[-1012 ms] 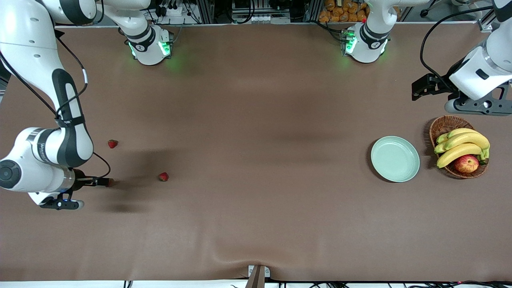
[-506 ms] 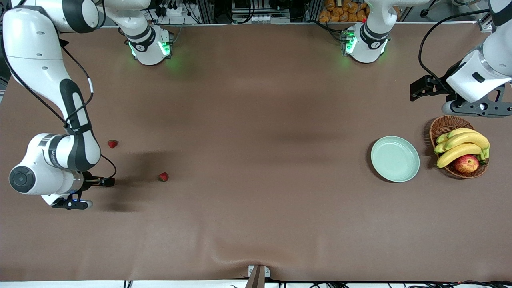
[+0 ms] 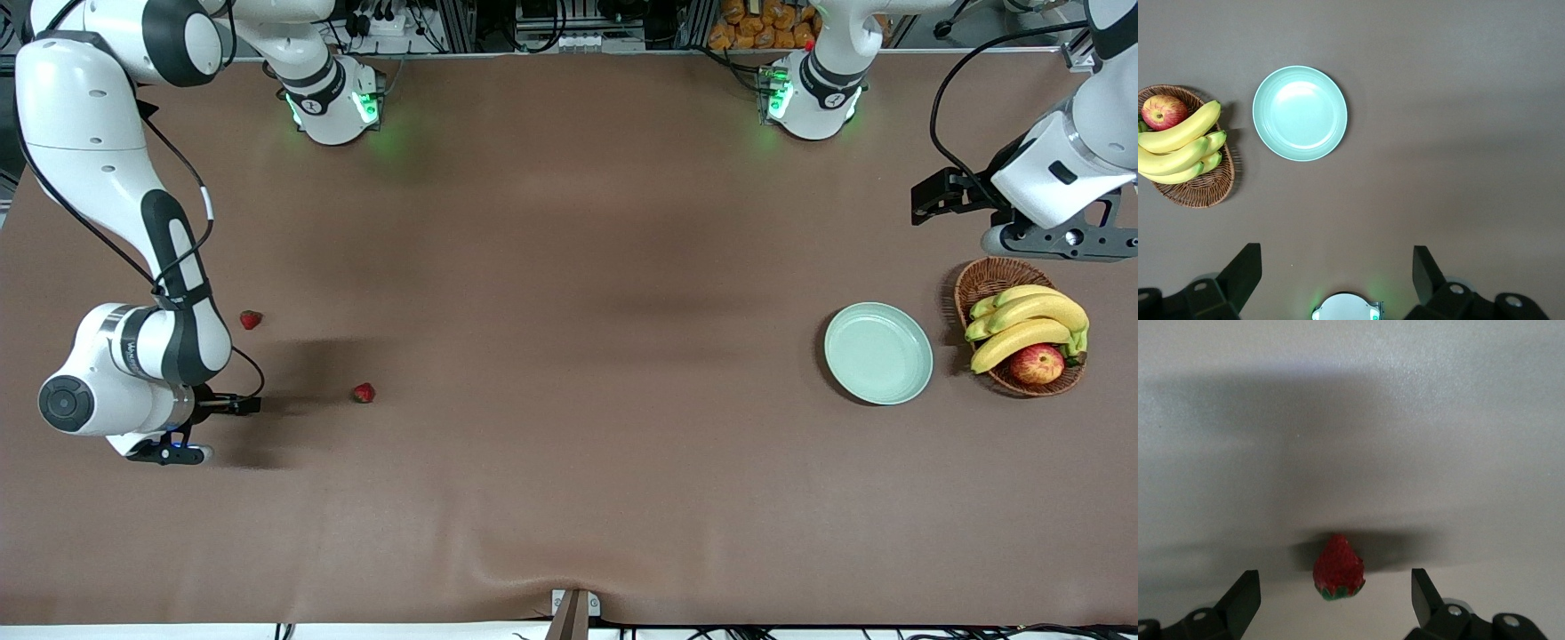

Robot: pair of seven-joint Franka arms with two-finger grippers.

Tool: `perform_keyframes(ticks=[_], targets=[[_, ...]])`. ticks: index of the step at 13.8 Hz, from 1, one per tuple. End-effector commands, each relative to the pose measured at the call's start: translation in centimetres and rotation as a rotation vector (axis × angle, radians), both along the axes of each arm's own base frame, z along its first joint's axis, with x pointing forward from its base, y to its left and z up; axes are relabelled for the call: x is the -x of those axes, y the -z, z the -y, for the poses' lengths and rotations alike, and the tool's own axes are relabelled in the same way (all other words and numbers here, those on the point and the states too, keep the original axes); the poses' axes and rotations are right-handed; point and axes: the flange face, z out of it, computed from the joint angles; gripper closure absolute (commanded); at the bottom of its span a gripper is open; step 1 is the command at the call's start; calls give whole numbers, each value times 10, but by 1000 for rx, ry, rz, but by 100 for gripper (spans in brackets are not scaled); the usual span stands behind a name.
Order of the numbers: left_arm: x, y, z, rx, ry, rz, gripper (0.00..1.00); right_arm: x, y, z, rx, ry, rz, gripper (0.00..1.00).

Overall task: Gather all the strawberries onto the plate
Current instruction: 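Reach the right gripper down to a strawberry and grasp it, then carry the strawberry to the table middle with the right gripper and release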

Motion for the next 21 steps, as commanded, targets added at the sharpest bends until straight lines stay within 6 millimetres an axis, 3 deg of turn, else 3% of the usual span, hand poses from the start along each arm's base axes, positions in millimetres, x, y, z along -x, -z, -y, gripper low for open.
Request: perform_keyframes(ticks=[1,4,11,13,14,16,19,21], targets=[[0,-3,-1,24,21,3,0,-3,7,2,-10,-4,6,0],[0,-3,1,25,25,6,0,-3,9,0,-11,-8,3,15],[2,-14,2,26,18,44,0,-3,9,-5,-12,-14,0,86],[2,-14,3,27,15,47,0,-4,6,-6,-14,-12,2,98],[1,-14,2,26,15,49,0,-6,2,-8,-16,-15,7,100],[1,-14,2,28,14,50,0,-16,-25,-21,-32,-29,54,100],[1,-15,2,27,17,52,0,-37,-93,-52,-49,-75,168,100],[1,-15,2,27,18,53,0,-41,-126,-89,-61,-126,221,100]])
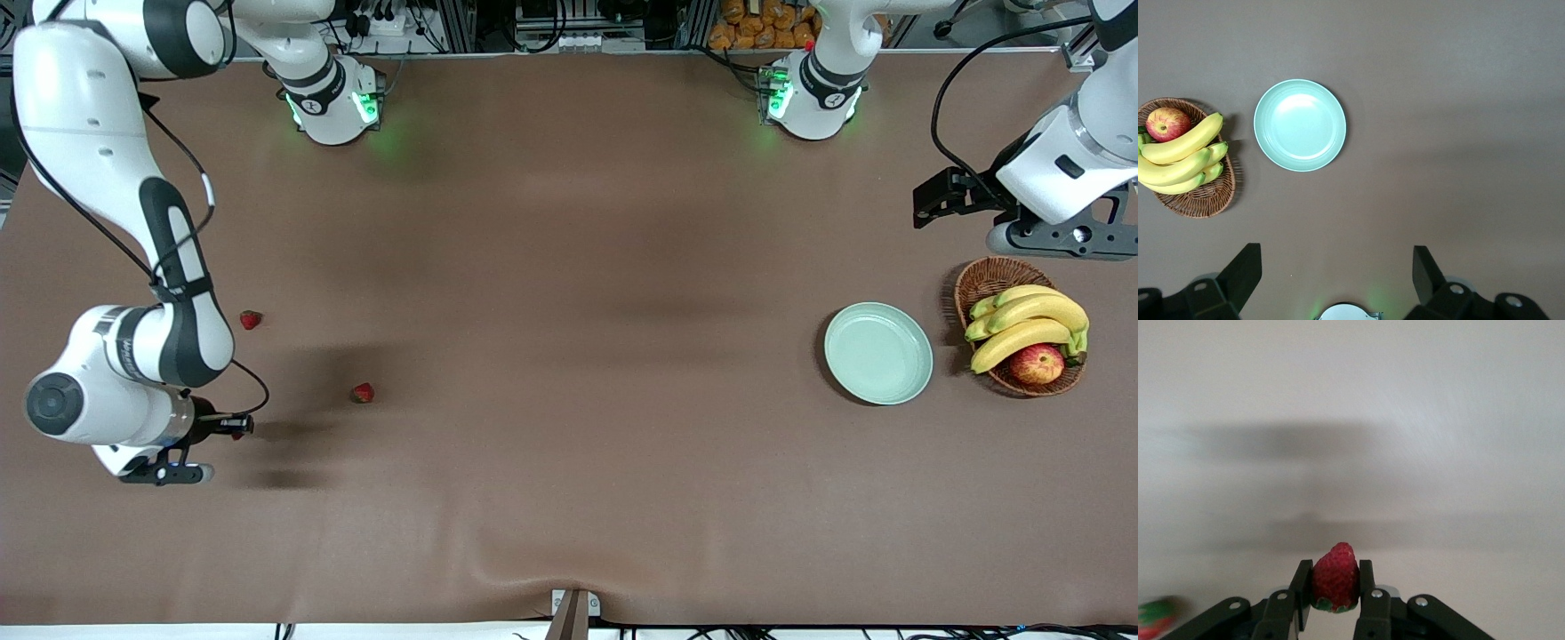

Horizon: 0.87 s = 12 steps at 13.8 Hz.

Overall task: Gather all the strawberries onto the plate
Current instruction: 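Carry the strawberry to the table middle with the right gripper and release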

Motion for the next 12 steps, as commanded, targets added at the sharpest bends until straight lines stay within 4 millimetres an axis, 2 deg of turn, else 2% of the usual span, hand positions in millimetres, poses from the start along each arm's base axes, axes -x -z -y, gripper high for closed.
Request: perform_keyframes(ticks=[1,3,7,8,10,12], targets=[[3,-7,0,21,15,15,0,0,-49,-57,-17,-81,61,100],[2,-7,0,23,12,15,0,4,-61,-114,-27,-145,74,100],[3,-8,3,22,9,16,0,34,-49,-254,-42,-201,47,100],[3,-9,5,22,12,18,0,46,-41,-287,-55,-165,30,100],[4,-9,10,25,21,19,0,76,-13,-358,-74,-173,-12,100],[2,-7,11,31,21,15,0,96,18,-403,-124,-204,-17,100]])
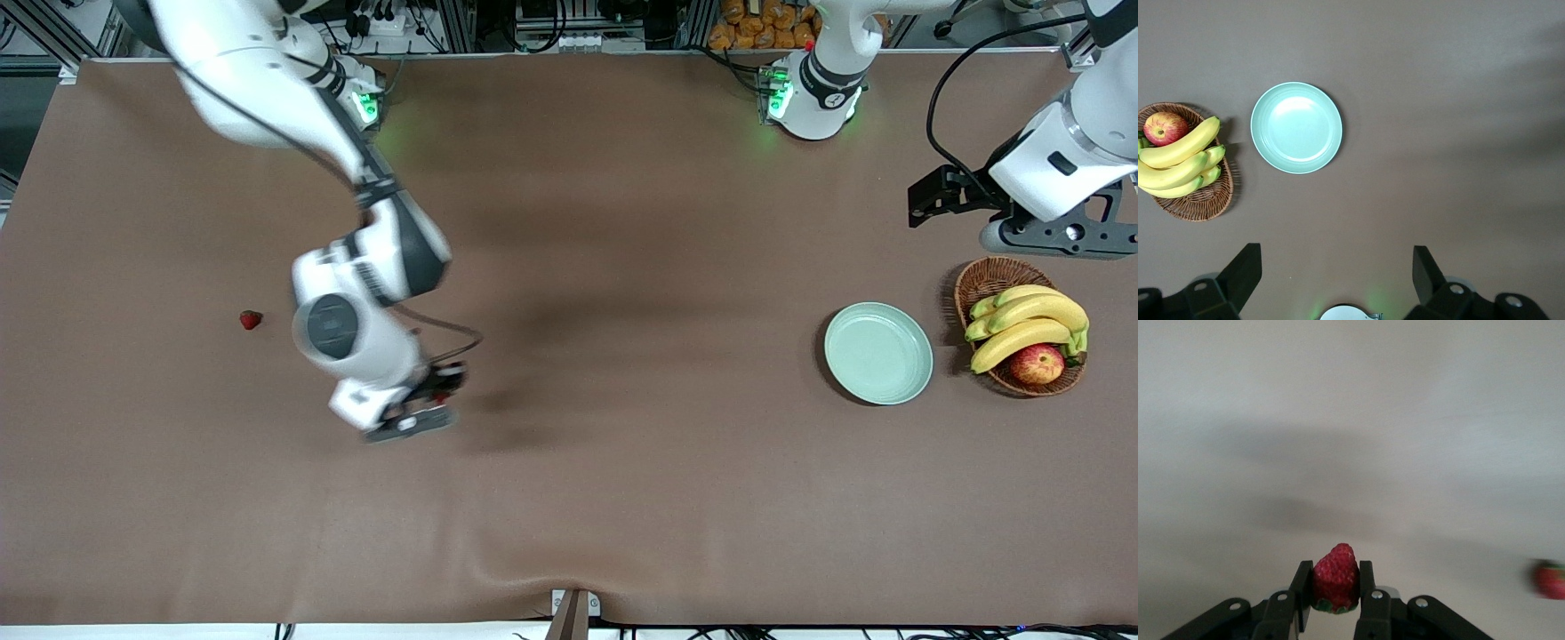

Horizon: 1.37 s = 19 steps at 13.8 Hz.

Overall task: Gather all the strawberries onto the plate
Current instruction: 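Carry the strawberry to the table middle with the right gripper and release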

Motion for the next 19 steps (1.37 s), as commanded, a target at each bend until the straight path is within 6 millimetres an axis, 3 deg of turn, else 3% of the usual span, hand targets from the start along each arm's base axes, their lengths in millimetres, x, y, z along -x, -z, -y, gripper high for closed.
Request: perform_keyframes(ticks=[1,2,5,7,9,10,11,13,17,19], targets=[[0,-3,2,27,6,6,0,20,42,-44,-53,-6,-10,100],[-1,-2,2,27,6,6,0,32,58,-63,-58,-24,-18,100],[-5,6,7,27,13,-3,0,45,86,-75,-43,-46,-50,99],[-10,17,10,24,16,-21,0,55,105,-82,-28,-62,-73,87],[-16,30,24,27,34,-35,0,57,106,-84,-27,-64,-74,52],[-23,42,25,25,20,-48,0,56,104,-84,-29,-59,-72,26],[-29,50,30,23,10,-55,0,52,101,-82,-32,-56,-67,17],[-42,67,44,26,0,-55,0,43,84,-75,-46,-44,-51,14],[-64,110,92,21,-71,-43,0,10,4,-37,-89,15,32,0],[-70,133,132,26,-130,-5,0,-8,-19,-5,-94,58,61,0]])
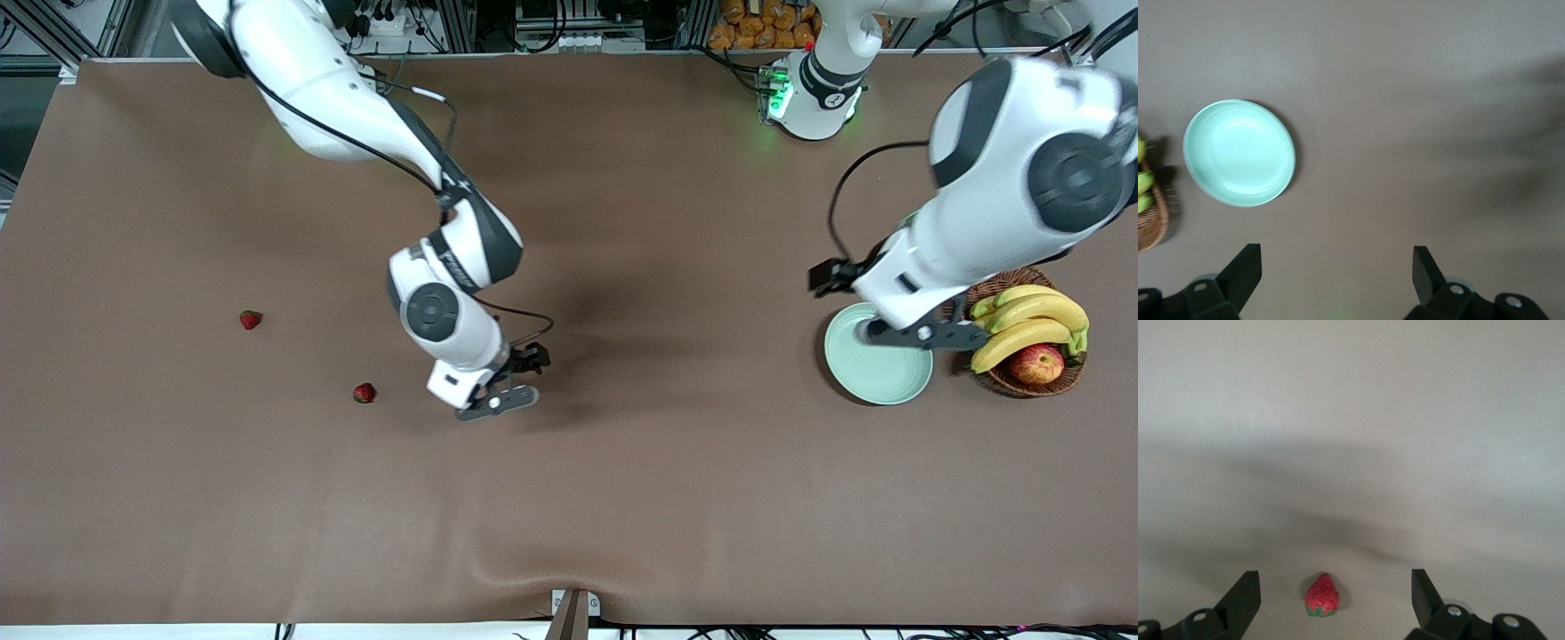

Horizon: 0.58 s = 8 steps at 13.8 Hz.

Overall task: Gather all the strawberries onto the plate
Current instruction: 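Carry the strawberry to the table middle with the right gripper and release, then reach the left gripper to the strawberry while the right gripper grasps another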

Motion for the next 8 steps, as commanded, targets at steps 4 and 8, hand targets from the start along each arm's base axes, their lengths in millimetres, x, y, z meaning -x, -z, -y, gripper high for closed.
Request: perform_keyframes(ticks=[4,8], targets=[[-16,66,138,72,-160,124,0,-35,-28,105,11,122,-45,0],[-8,130,241,111,-170,250,0,-42,3,170,49,193,-116,0]])
